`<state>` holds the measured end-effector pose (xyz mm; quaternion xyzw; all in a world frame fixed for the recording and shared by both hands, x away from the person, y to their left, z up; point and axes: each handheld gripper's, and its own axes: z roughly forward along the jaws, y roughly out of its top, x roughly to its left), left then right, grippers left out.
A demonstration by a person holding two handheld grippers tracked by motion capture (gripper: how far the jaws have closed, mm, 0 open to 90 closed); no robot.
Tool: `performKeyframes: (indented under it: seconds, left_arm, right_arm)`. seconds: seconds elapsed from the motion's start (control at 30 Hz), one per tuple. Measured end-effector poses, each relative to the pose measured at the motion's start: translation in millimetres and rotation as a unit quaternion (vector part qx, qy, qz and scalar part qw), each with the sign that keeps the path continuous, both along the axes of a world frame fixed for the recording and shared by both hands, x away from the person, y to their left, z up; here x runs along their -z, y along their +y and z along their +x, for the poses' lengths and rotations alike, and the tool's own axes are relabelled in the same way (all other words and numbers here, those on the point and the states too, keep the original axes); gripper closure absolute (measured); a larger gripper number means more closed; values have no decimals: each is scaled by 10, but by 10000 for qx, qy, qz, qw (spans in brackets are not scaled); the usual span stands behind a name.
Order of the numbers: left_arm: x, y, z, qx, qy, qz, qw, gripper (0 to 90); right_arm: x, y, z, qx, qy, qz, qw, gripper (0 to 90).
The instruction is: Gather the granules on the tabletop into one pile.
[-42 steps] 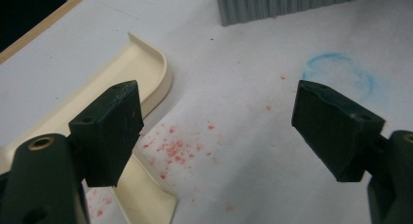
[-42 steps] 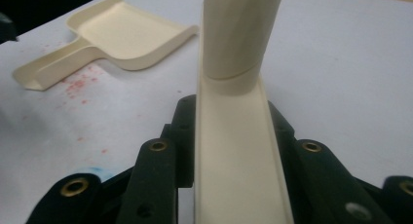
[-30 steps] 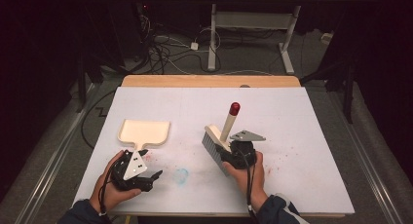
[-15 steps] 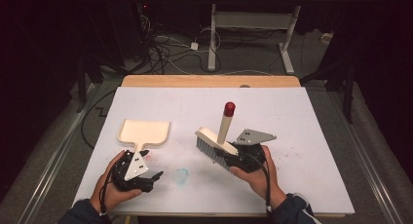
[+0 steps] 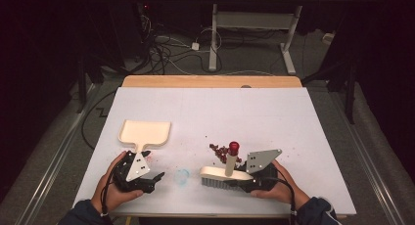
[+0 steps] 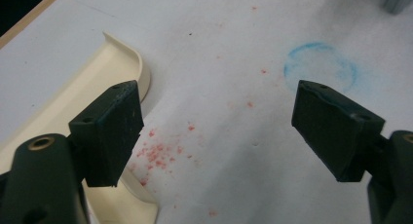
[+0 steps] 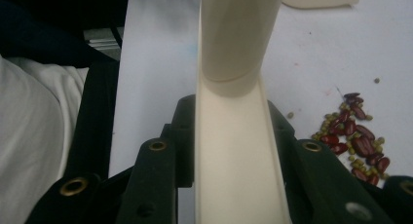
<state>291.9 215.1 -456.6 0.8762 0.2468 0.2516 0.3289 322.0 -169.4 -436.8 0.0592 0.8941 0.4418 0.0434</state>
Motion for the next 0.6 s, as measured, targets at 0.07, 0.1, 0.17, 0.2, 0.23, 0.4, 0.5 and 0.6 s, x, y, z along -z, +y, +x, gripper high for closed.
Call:
performKeyframes:
  seconds: [0.07, 0.1, 0.17, 0.2, 0.23, 0.4, 0.5, 0.6]
  left_arm:
    - [3, 0, 9, -10, 14, -11, 10000, 181]
    - [5, -2, 13, -7, 25, -22, 10000, 181]
    - [11, -9, 18, -1, 27, -3, 10000, 181]
    - [15, -13, 21, 4, 38, 2, 10000, 181]
    - [17, -17, 23, 12, 50, 11, 10000, 181]
    - [26, -29, 33, 36, 67, 59, 10000, 181]
    - [29, -30, 34, 39, 79, 60, 9999, 181]
    - [32, -32, 33, 43, 77, 46, 10000, 181]
  right_arm:
    - [25, -23, 89, -80, 56, 101, 9999, 670]
    - [34, -32, 152, -10, 37, 106, 9999, 668]
    - [37, -56, 251, -45, -27, 81, 10000, 667]
    - [41, -63, 296, -65, -46, 80, 9999, 667]
    - [45, -67, 336, -51, -44, 91, 9999, 666]
    - [42, -37, 499, -22, -154, 154, 9998, 668]
    - [29, -20, 564, 76, -248, 208, 9994, 671]
    - [6, -26, 604, 131, -205, 361, 9991, 671]
